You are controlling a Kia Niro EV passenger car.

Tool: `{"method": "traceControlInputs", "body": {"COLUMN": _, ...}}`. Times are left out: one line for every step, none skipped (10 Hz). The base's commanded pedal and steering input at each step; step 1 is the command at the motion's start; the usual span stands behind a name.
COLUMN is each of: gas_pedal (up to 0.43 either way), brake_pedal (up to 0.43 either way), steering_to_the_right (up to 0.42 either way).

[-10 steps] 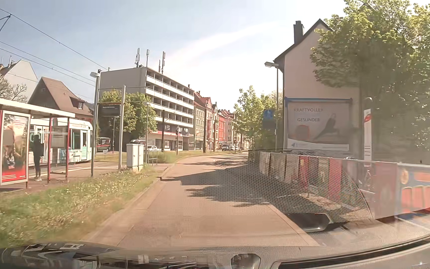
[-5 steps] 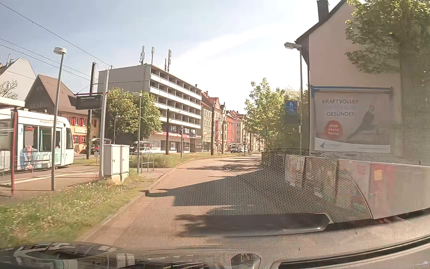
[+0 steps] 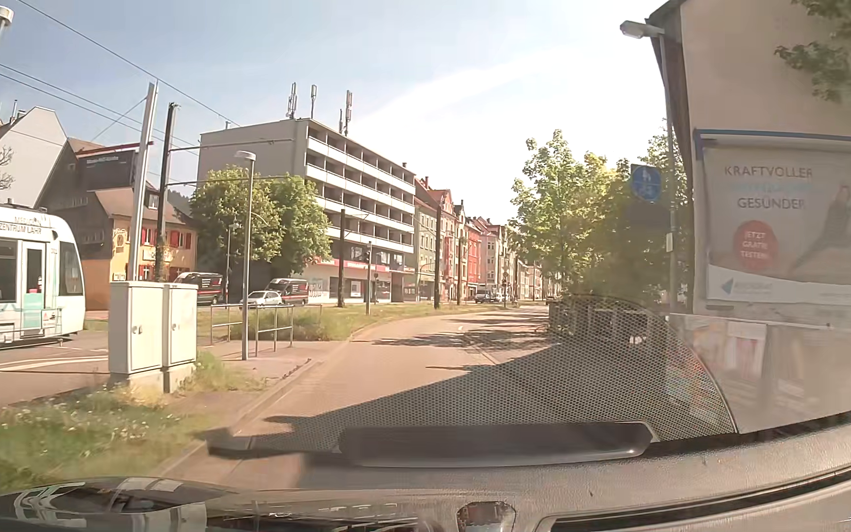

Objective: Follow the waypoints while adhering to traffic rules and regulations

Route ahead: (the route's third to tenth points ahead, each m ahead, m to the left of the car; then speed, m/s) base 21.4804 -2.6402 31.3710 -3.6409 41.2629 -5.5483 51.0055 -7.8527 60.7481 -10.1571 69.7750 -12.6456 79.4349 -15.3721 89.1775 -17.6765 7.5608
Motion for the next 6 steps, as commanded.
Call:
{"method": "traceControlInputs", "body": {"gas_pedal": 0.008, "brake_pedal": 0.0, "steering_to_the_right": -0.033}}
{"method": "traceControlInputs", "body": {"gas_pedal": 0.008, "brake_pedal": 0.0, "steering_to_the_right": -0.033}}
{"method": "traceControlInputs", "body": {"gas_pedal": 0.008, "brake_pedal": 0.0, "steering_to_the_right": -0.032}}
{"method": "traceControlInputs", "body": {"gas_pedal": 0.02, "brake_pedal": 0.0, "steering_to_the_right": -0.027}}
{"method": "traceControlInputs", "body": {"gas_pedal": 0.02, "brake_pedal": 0.0, "steering_to_the_right": -0.023}}
{"method": "traceControlInputs", "body": {"gas_pedal": 0.02, "brake_pedal": 0.0, "steering_to_the_right": -0.021}}
